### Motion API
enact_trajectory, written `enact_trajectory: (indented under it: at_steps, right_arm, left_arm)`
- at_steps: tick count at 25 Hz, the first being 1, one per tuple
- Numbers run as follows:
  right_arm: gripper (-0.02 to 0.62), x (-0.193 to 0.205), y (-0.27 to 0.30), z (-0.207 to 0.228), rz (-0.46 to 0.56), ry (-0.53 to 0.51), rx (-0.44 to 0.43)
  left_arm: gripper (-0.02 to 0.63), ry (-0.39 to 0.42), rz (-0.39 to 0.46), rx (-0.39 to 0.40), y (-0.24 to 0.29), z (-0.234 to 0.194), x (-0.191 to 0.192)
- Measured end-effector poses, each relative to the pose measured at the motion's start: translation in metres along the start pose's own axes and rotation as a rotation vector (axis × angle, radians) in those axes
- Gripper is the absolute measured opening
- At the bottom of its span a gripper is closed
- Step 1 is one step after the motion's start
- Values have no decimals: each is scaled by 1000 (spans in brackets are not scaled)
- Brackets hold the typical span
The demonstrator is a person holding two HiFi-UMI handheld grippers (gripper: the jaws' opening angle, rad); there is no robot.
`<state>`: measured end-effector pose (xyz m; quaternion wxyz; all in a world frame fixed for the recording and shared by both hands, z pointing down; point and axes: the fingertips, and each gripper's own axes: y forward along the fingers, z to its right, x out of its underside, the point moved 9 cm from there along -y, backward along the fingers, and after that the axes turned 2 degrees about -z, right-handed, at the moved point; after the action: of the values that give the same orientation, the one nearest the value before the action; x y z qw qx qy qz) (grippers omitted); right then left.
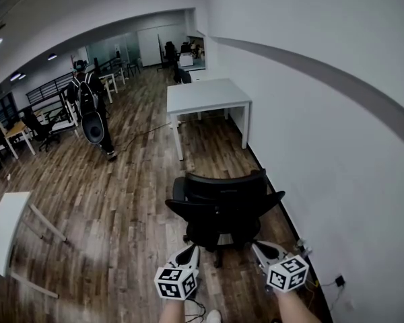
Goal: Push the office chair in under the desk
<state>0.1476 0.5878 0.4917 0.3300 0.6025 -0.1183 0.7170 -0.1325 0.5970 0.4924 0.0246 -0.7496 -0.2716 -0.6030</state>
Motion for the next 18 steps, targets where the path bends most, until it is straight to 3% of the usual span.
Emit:
enact_trajectory:
  at_steps: [12, 18]
  right_arm:
    - [35, -34, 43, 42, -2, -21, 84]
    - [35, -43, 56, 57, 0, -9, 94]
  left_arm:
    - [3, 5, 18, 88, 58, -46, -40]
    - [3, -8, 4, 73, 78, -58, -45]
